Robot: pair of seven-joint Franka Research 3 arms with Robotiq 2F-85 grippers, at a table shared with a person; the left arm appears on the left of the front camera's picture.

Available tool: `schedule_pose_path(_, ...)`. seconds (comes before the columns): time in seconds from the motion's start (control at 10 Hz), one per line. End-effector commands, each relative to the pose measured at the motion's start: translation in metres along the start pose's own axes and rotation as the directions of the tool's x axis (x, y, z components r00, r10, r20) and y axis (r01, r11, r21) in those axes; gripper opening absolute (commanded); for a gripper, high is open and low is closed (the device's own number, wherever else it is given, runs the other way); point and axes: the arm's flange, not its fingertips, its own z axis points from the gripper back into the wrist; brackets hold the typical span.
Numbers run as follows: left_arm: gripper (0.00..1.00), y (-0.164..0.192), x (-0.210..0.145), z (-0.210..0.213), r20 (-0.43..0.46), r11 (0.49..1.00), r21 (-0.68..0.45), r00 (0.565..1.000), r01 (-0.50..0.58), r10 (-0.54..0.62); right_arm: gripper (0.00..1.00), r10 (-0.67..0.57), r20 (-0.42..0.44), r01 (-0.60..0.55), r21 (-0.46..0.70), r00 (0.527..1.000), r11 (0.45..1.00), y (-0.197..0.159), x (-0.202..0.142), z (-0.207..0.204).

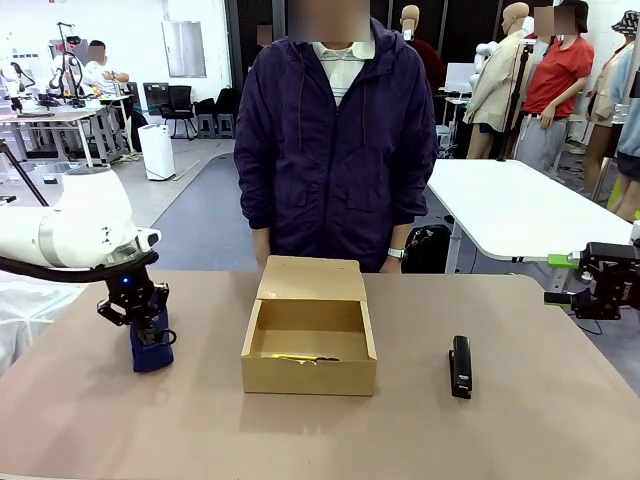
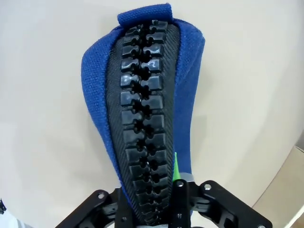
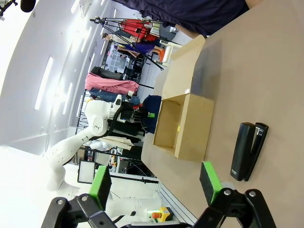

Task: Pack the items into the box.
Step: Pick up the item specified by the human and place it in the Mailer Box.

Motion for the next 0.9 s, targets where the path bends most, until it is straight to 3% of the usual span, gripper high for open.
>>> schedule_pose_path(0.0, 0.00, 0.003, -0.004, 0.005, 0.003, 1.000, 0.018, 1.000, -0.017, 0.017, 1.00, -0.016, -0.016, 0.016, 0.001, 1.000, 1.000, 0.006, 0.002, 0.004)
schedule_pose_path(0.2, 0.00, 0.006, -0.006, 0.025, -0.004, 1.000, 0.003, 1.000, 0.021, -0.021, 1.00, -0.016, -0.016, 0.016, 0.001, 1.000, 1.000, 0.006, 0.002, 0.004)
schedule_pose_path(0.4, 0.00, 0.012, -0.017, 0.101, -0.083, 0.979, -0.060, 0.977, 0.193, -0.197, 1.00, -0.016, -0.016, 0.016, 0.001, 1.000, 1.000, 0.006, 0.002, 0.004)
schedule_pose_path(0.6, 0.00, 0.037, -0.057, 0.200, -0.084, 0.886, -0.131, 0.885, 0.446, -0.458, 1.00, -0.016, -0.016, 0.016, 0.001, 1.000, 1.000, 0.006, 0.002, 0.004)
schedule_pose_path(0.8, 0.00, 0.065, -0.105, 0.244, -0.060, 0.787, -0.165, 0.791, 0.594, -0.609, 1.00, -0.016, -0.016, 0.016, 0.001, 1.000, 1.000, 0.006, 0.002, 0.004)
